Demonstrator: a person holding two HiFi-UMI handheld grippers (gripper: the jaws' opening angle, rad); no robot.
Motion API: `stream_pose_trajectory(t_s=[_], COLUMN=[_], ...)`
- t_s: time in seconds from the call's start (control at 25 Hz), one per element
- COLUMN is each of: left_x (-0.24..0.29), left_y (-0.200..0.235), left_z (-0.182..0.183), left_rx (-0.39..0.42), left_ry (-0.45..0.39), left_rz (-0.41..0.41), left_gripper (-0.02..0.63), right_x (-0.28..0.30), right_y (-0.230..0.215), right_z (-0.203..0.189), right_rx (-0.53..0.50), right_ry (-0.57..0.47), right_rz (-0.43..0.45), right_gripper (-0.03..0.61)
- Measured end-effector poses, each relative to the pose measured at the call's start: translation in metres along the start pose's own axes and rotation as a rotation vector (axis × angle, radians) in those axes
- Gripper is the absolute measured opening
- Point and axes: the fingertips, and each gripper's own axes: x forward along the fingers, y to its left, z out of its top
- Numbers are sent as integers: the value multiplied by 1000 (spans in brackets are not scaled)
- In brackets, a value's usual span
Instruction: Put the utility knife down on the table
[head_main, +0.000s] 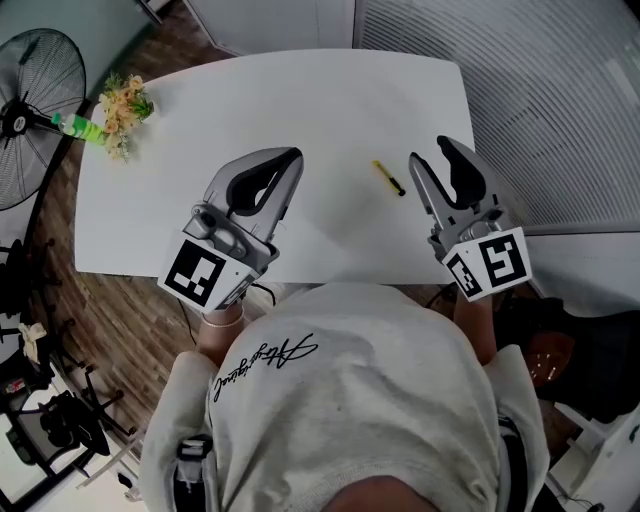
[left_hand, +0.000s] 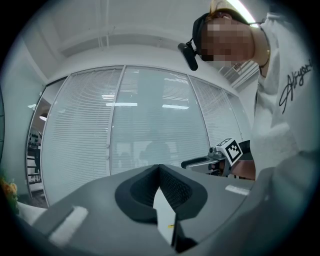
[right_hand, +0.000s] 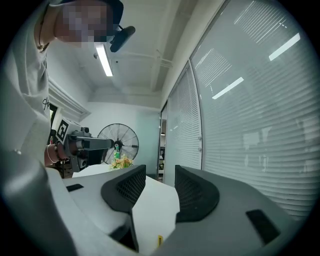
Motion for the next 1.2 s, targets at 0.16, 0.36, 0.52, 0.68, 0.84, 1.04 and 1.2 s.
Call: stream_pose_trajectory(t_s=[0.16, 0.36, 0.52, 0.68, 0.84, 1.04, 1.2], left_x=[-1, -2, -1, 0, 2, 4, 4], left_y=[2, 1, 2, 1, 1, 3, 5], left_z=[1, 2, 4, 5, 5, 5, 5], left_rx=[4, 8, 12, 15, 17, 19, 21], left_ry=[-1, 0, -1, -1, 0, 1, -3], left_rz=[5, 8, 8, 11, 14, 15, 17], left_gripper=[-3, -3, -3, -3, -3, -3, -3], right_x=[0, -4, -4, -6, -7, -6, -4], right_y=[2, 6, 7, 6, 6, 5, 5], right_z=[8, 15, 18, 19, 20, 23, 24], right_rx=[-5, -21, -37, -42, -49, -54, -54], right_ry=[-22, -46, -49, -52, -59, -66, -73], right_rz=[8, 24, 33, 38, 47, 54, 60], right_gripper=[184, 153, 112, 94, 68, 48, 33])
